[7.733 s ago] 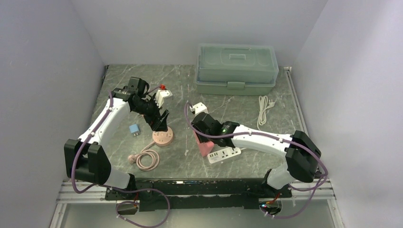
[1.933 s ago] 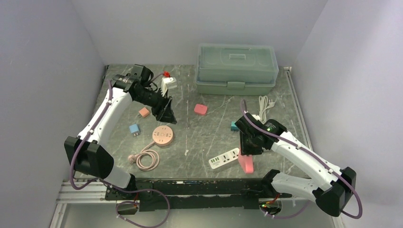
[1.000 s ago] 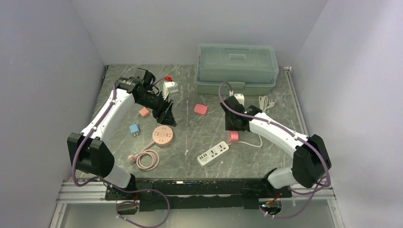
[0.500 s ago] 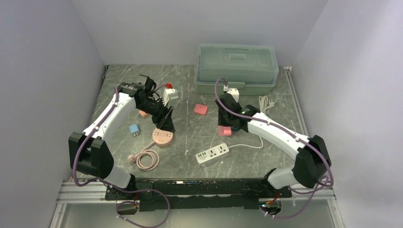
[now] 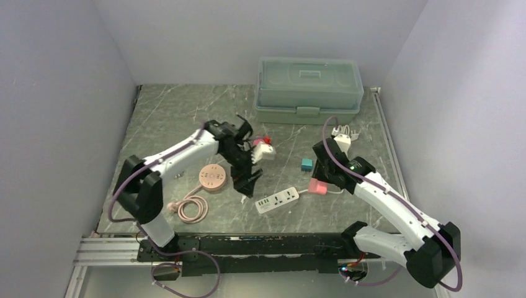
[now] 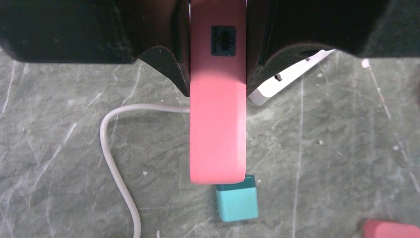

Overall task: Insert the plug
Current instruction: Move the socket to the center of the board.

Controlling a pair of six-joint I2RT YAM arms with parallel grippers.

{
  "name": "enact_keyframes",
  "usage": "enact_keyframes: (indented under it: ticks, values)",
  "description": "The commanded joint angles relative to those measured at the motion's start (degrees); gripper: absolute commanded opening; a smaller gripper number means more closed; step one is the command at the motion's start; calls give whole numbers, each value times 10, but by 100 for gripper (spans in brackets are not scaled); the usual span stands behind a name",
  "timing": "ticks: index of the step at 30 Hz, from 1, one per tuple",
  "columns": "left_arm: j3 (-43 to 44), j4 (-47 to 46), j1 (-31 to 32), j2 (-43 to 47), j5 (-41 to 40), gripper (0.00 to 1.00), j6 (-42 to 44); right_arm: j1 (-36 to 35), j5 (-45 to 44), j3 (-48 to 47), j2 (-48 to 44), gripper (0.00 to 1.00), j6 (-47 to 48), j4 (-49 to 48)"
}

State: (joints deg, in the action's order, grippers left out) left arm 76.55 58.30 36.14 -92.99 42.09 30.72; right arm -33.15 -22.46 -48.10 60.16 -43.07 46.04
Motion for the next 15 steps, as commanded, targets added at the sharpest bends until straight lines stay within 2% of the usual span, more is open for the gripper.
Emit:
enact_keyframes:
  ticks: [1, 4, 9, 15]
  values:
    - [35, -58, 71, -53, -133, 100, -22, 10, -22, -8, -42, 0, -32, -8]
    - [28, -100, 118, -80, -187, 100, -50, 28, -24, -12, -65, 0, -30, -3]
    - [23, -133, 175, -118, -232, 100, -89, 61, -11, -13, -93, 0, -9, 1]
    - [65, -139, 205, -179, -273, 100, -92, 94, 17, -2, -120, 0, 11, -17]
